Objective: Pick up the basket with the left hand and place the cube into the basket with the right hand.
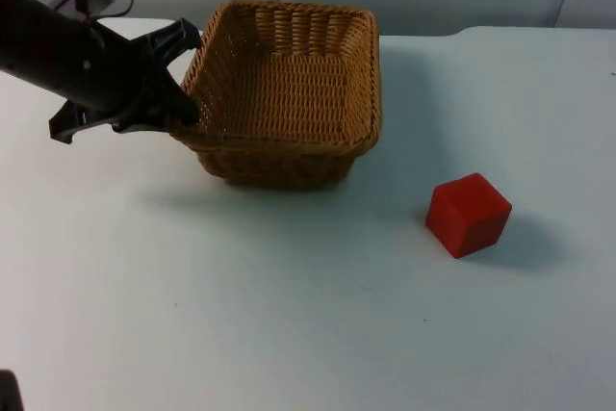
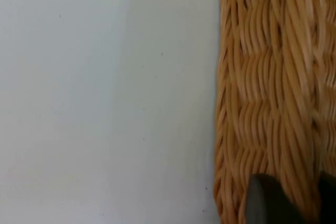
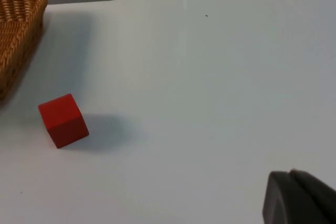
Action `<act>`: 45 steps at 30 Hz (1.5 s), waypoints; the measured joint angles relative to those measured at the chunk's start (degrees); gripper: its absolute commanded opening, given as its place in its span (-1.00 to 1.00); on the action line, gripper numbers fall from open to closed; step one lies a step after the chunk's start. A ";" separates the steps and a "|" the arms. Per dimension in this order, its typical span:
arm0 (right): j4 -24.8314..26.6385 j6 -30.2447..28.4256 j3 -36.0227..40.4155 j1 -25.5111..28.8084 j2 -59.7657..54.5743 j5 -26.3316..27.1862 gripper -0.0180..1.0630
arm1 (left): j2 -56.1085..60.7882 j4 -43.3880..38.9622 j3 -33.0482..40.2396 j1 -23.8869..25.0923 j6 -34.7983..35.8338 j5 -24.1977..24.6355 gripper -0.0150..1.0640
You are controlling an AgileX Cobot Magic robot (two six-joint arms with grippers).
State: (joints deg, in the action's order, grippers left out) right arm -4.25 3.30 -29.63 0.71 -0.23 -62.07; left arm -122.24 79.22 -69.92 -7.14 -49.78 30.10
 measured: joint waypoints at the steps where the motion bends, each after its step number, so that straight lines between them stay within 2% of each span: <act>1: 0.00 0.00 0.00 0.00 0.00 0.00 -0.97 | 0.00 0.12 0.00 0.00 0.08 0.30 -0.97; 6: 0.00 0.00 0.00 0.00 0.00 0.00 -0.97 | -0.09 0.35 0.00 0.00 0.47 3.21 -0.97; 10: 0.00 0.00 0.00 0.00 0.00 0.00 -0.97 | -0.13 0.08 0.00 0.00 1.98 9.33 -0.97; 14: 0.00 0.00 0.00 0.00 0.00 0.00 -0.97 | -0.13 -1.18 0.00 0.00 3.32 11.20 -0.97; 20: 0.00 0.00 0.00 0.00 0.00 0.00 -0.97 | 1.90 -5.21 0.00 0.00 5.98 9.80 -0.97; 24: 0.00 0.00 0.00 0.00 0.00 0.00 -0.97 | 6.84 -16.13 0.00 0.00 13.47 6.62 -0.97; 28: 0.00 0.00 0.00 0.00 0.00 0.00 -0.97 | 10.28 -21.93 0.50 0.22 18.95 6.38 -0.97; 34: 0.00 0.00 0.00 0.00 0.00 0.00 -0.97 | 14.32 -23.53 5.15 0.50 20.75 4.56 -0.97; 39: 0.00 0.00 0.00 0.00 0.00 0.00 -0.97 | 17.26 -23.92 10.72 2.99 20.93 3.85 -0.97; 42: 0.00 0.00 0.00 0.00 0.00 0.00 -0.97 | 18.27 -23.53 12.70 3.96 19.92 3.62 -0.97; 45: 0.00 0.00 0.00 0.00 0.00 0.00 -0.97 | 20.00 -20.26 15.49 4.35 16.08 3.08 -0.97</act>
State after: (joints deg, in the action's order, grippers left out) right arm -4.25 3.30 -29.63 0.71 -0.23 -62.07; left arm -102.24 58.97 -54.43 -2.79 -33.70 33.18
